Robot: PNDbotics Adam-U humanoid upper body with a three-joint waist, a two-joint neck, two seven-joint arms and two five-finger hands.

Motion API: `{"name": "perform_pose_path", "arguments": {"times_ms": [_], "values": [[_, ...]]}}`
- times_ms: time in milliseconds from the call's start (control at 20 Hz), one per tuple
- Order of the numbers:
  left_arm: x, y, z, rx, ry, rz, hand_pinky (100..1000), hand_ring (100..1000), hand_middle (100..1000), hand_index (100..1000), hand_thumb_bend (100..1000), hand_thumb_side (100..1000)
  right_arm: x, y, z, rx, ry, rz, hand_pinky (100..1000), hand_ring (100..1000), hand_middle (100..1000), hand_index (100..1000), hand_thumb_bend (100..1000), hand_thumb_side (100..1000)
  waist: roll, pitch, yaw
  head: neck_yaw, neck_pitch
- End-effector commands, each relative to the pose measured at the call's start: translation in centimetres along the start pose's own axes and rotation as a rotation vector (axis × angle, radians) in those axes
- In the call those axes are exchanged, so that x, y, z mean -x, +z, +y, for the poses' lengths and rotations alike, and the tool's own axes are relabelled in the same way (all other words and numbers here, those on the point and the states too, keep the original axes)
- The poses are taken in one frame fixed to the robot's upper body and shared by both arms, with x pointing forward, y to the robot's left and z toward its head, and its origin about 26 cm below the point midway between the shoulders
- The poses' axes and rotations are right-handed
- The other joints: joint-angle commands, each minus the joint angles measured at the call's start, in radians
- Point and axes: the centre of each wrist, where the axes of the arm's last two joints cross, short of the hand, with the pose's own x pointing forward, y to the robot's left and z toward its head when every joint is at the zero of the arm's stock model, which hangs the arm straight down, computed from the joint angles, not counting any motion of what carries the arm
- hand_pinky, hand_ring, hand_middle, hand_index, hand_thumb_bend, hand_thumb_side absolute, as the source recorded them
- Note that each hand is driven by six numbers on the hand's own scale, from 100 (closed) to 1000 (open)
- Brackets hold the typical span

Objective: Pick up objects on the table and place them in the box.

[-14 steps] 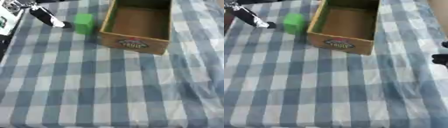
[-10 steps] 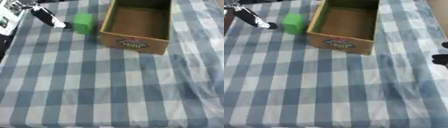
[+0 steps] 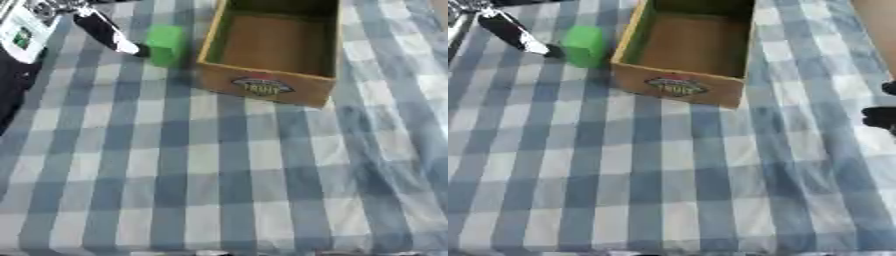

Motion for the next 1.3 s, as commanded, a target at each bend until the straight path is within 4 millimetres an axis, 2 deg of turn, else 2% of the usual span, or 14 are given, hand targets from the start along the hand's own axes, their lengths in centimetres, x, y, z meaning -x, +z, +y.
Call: {"name": "perform_pose_path", "arguments": {"times_ms": [50,500,800,1300], "values": [[0.5,-0.1,0.8,0.009,-0.047,0.010,827,773,737,897,670,268,-0.5,-0.3,-0.4,-0.014,0.013,-0.019,683,684,818,848,100,672,-0.002,-0.021,-0.003,0.005,0.005],[1.1,-1.2,-1.2,0.066,-0.051,0.040,820,763,721,884,651,312,-0.5,-0.4,-0.2,-0.019,0.010,-0.020,683,683,817,847,100,674,0.003,-0.014,-0.015,0.009,0.006],[1.4,-1.7,-2.3,0.082,-0.042,0.073,801,736,693,873,615,300,-0.4,-0.4,-0.2,-0.019,0.005,-0.019,683,684,816,847,100,674,0.005,-0.010,-0.019,0.011,0.005],[1.8,-1.8,-3.1,0.063,-0.050,0.167,784,718,675,866,618,280,-0.4,-0.4,-0.1,-0.018,0.001,-0.019,683,684,815,847,100,675,0.009,-0.009,-0.026,0.012,0.004]]}}
